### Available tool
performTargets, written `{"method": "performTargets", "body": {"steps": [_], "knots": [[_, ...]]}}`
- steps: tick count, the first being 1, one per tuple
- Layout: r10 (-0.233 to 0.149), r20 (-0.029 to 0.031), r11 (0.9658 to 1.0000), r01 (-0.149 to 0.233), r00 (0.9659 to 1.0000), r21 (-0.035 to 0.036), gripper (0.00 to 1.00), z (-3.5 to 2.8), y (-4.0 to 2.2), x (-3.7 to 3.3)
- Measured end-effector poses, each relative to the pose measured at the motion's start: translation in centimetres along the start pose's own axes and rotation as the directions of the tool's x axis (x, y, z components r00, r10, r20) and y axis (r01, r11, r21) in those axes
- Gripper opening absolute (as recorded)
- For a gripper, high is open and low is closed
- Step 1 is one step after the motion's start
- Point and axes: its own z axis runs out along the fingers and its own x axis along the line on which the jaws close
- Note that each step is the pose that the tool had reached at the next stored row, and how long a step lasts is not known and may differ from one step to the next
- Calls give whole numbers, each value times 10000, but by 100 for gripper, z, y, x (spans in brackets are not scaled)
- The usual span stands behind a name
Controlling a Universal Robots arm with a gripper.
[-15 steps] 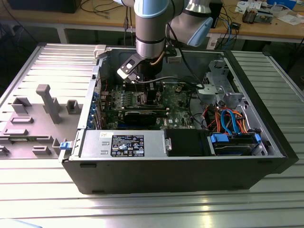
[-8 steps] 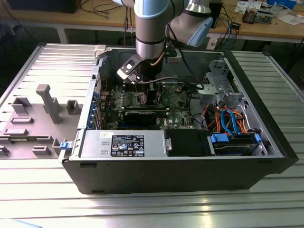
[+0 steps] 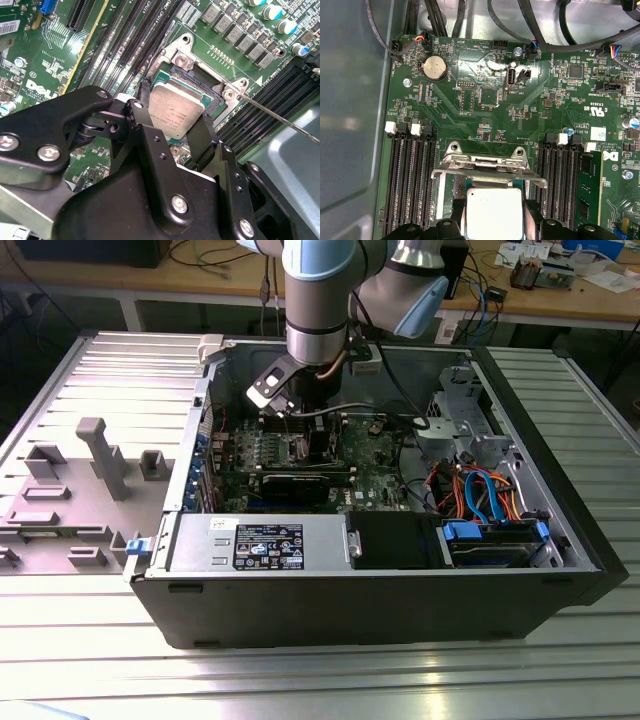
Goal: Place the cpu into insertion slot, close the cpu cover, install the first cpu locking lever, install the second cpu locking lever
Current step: 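Place the cpu into insertion slot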
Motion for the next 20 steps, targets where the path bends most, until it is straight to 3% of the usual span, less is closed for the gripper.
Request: {"method": "performTargets", "body": {"steps": [12,17,20], "knots": [[35,2,10000,-35,10000,-8,55,-8,-5,12],[507,19,9987,-507,9987,-5,55,-8,-11,16],[551,18,9985,-551,9985,-5,55,4,-8,52]]}}
